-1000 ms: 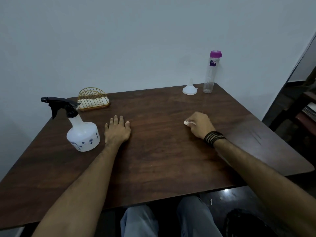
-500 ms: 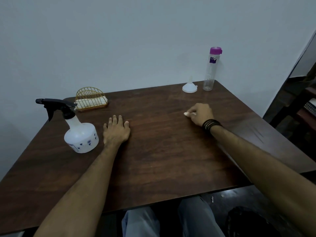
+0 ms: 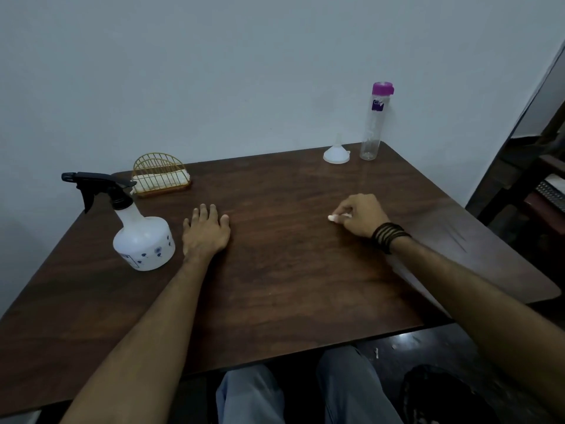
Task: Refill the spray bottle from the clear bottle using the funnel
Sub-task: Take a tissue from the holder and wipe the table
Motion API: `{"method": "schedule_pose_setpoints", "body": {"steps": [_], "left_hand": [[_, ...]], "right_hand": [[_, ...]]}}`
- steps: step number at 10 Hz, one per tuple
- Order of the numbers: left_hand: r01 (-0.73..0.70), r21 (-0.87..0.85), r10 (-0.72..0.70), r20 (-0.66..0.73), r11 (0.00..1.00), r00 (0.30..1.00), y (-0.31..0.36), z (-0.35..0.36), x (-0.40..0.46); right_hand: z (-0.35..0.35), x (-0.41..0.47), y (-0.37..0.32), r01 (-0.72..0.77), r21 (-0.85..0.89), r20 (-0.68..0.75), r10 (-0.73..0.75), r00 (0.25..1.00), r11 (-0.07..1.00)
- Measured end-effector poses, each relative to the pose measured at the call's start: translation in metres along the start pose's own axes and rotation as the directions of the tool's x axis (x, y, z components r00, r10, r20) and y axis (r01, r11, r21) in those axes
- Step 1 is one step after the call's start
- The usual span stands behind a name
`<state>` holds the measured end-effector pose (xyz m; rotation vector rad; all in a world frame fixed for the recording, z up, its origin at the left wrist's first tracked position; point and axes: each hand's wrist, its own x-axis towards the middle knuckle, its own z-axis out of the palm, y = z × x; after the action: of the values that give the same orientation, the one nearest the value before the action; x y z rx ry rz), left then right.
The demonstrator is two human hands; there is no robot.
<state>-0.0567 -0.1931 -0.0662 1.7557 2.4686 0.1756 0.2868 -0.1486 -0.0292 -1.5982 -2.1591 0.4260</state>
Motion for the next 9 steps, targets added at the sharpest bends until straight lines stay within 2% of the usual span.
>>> {"method": "schedule_pose_setpoints", "body": {"steps": [1, 2, 3, 4, 5, 6, 7, 8, 9], "left_hand": [[0.003, 0.000, -0.003, 0.000, 1.000, 1.000, 0.002, 0.000, 0.001], [0.006, -0.002, -0.006, 0.005, 1.000, 1.000, 0.001, 0.000, 0.000], [-0.002, -0.002, 0.002, 0.002, 1.000, 1.000, -0.001, -0.002, -0.002], [-0.011, -0.008, 0.011, -0.004, 1.000, 1.000, -0.001, -0.003, -0.003], [-0.008, -0.016, 0.008, -0.008, 1.000, 1.000, 0.000, -0.003, -0.001], [-0.010, -0.014, 0.009, -0.008, 1.000, 1.000, 0.000, -0.002, 0.000], [-0.010, -0.016, 0.010, -0.005, 1.000, 1.000, 0.001, -0.002, 0.001], [-0.001, -0.010, 0.001, 0.001, 1.000, 1.000, 0.000, -0.002, 0.001], [-0.004, -0.007, 0.004, 0.003, 1.000, 1.000, 0.000, -0.001, 0.002]], "right_hand": [[0.007, -0.019, -0.015, 0.059, -0.020, 0.055, -0.058, 0.997, 0.998], [0.016, -0.037, -0.049, 0.162, 0.107, 0.257, -0.184, 0.949, 0.981], [0.026, -0.033, -0.070, 0.000, 0.472, 0.433, -0.231, 0.871, 0.882], [0.038, -0.014, -0.070, -0.140, 0.610, 0.380, -0.133, 0.915, 0.780], [0.047, 0.001, -0.061, 0.043, 0.223, 0.120, -0.071, 0.990, 0.974], [0.051, 0.006, -0.058, 0.176, 0.103, -0.047, -0.172, 0.984, 0.979], [0.054, -0.002, -0.062, 0.261, 0.032, -0.049, -0.260, 0.964, 0.965], [0.059, -0.023, -0.071, 0.354, -0.026, 0.013, -0.353, 0.935, 0.935], [0.059, -0.027, -0.064, 0.398, -0.014, 0.002, -0.398, 0.917, 0.917]]}}
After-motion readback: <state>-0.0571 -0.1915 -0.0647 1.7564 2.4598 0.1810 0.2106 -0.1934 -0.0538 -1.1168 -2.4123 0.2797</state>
